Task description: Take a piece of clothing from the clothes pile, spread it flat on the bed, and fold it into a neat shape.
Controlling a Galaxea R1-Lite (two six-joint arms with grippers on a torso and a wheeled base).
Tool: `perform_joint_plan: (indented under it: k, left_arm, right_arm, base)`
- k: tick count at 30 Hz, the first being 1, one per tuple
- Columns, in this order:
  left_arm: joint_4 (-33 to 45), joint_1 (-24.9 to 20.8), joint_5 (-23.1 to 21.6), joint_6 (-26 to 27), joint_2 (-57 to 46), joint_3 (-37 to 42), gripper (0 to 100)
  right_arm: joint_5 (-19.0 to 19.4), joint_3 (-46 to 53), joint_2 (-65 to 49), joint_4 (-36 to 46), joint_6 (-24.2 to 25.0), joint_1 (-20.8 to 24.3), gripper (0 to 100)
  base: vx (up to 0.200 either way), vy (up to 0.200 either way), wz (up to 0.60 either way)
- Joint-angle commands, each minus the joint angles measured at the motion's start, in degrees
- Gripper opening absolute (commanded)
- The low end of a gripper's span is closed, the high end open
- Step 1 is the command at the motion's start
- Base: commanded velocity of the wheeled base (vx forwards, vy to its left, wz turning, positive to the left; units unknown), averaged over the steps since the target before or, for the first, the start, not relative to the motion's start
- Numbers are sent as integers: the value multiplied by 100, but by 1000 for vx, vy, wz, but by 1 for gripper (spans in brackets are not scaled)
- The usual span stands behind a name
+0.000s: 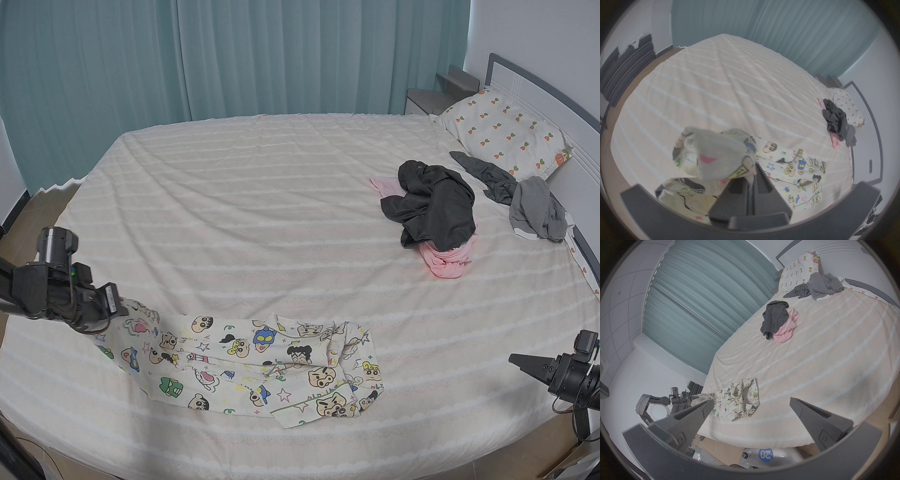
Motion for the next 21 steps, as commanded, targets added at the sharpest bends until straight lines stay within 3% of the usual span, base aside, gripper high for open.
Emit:
perform_joint_plan:
  k: [1,6,12,21]
  left_arm:
    - [170,-2681,1686,-1048,-380,-350,0]
    - [153,-4193,2521,-1680,236,-895,0]
    - [126,-4896,2724,-1935,921,-1510,0]
    - [109,-5300,2688,-2612,1387,-2090,0]
  right_arm:
    - [3,101,-10,-3,0,-1,100]
    - [3,101,-10,-12,0,-1,100]
    - [3,101,-1,-3,0,-1,100]
    - [3,101,-1,-3,-44,-1,100]
  base:
    - [0,0,0]
    - [0,0,0]
    - [0,0,0]
    - [0,0,0]
